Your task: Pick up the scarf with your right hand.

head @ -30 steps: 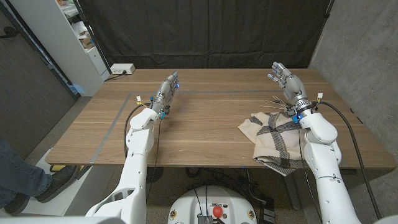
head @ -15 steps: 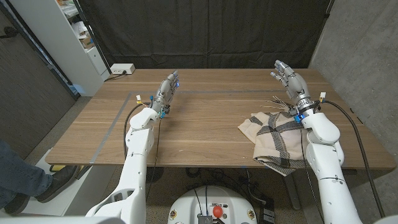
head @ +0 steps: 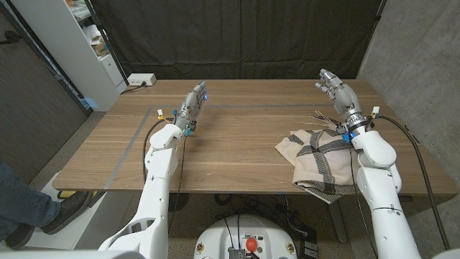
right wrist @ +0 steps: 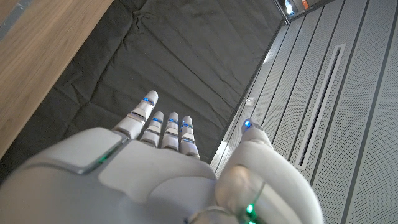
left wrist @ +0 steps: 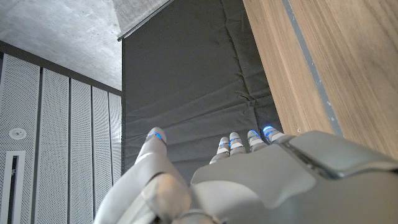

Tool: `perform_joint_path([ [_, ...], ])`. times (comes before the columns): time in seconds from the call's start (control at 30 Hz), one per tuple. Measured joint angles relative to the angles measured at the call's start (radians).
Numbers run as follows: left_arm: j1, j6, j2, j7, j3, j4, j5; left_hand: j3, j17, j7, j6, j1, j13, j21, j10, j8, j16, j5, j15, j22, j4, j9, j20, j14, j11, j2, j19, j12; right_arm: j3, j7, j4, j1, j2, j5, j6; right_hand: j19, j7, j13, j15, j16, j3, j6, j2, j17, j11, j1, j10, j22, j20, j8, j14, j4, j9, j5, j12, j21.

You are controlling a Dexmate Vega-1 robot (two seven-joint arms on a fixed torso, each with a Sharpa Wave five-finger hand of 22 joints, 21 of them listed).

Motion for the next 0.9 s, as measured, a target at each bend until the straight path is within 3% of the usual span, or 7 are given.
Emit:
perform_joint_path([
  [0.9, -0.019, -0.010, 0.000, -0.013, 0.014, 0.017, 0.002, 0.000, 0.000, 0.000, 0.011, 0.004, 0.000, 0.000, 0.000, 0.000, 0.000, 0.000, 0.000, 0.000, 0.000, 0.000, 0.006, 0.000, 0.000, 0.004, -0.006, 0.000, 0.038, 0.011, -0.110, -0.066, -0.042, -0.038, -0.046, 0.007, 0.000, 0.000, -0.004, 0.000, 0.000, 0.000, 0.000, 0.000, 0.000, 0.000, 0.000, 0.000, 0.000, 0.000, 0.004, 0.000, 0.000, 0.000, 0.000, -0.012],
])
